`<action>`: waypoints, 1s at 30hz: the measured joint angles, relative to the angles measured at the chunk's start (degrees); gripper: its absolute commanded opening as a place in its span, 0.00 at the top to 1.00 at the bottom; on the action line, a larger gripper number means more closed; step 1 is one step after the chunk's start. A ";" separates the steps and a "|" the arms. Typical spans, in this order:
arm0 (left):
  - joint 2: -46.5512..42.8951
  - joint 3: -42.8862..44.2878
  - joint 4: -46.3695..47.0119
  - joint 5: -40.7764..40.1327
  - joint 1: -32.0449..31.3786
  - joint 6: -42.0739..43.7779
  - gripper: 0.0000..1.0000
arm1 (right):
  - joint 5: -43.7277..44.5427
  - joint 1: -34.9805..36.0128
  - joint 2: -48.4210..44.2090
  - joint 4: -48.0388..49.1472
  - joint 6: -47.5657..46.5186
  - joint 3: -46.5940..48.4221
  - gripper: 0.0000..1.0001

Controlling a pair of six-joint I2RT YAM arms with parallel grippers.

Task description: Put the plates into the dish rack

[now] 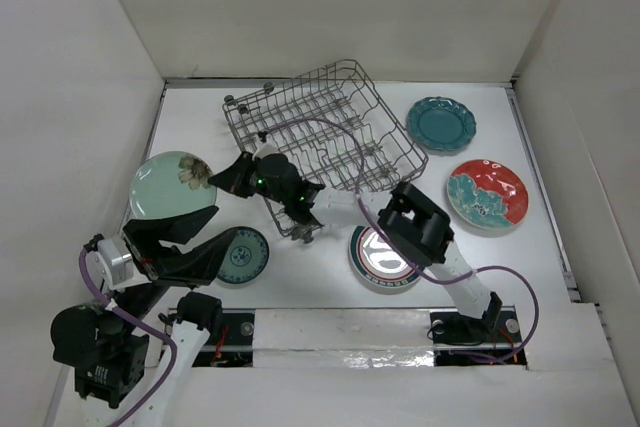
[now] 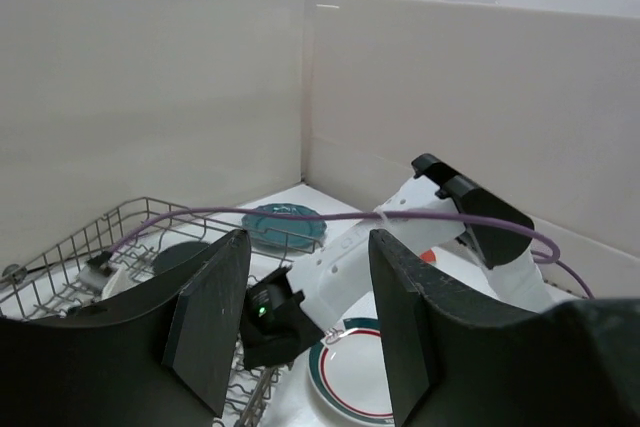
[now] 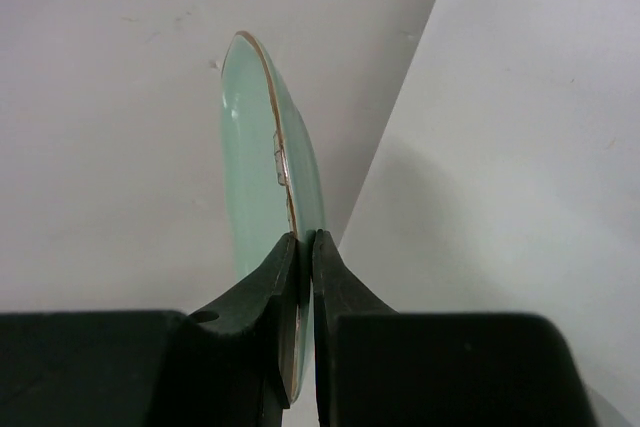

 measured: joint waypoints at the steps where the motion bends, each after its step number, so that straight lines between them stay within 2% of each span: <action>1: 0.00 0.31 -0.02 0.00 0.00 -0.02 0.53 | -0.26 -0.68 -1.64 0.55 0.28 -1.70 1.00; 7: 0.02 0.83 0.11 0.00 0.00 -0.46 0.53 | -1.01 -8.07 -13.07 4.09 0.94 -13.05 1.00; 15: 0.11 -1.31 0.98 0.00 0.00 -0.90 0.53 | -3.06 -26.10 -27.56 5.64 -1.16 -26.80 1.00; 24: 0.11 -6.40 1.55 -0.02 0.00 -1.40 0.53 | -5.97 -44.26 -33.99 -4.00 -11.10 -27.08 1.00; 30: 0.11 -8.87 1.64 0.00 0.00 -1.57 0.53 | -8.48 -51.28 -33.92 -13.11 -18.73 -23.98 1.00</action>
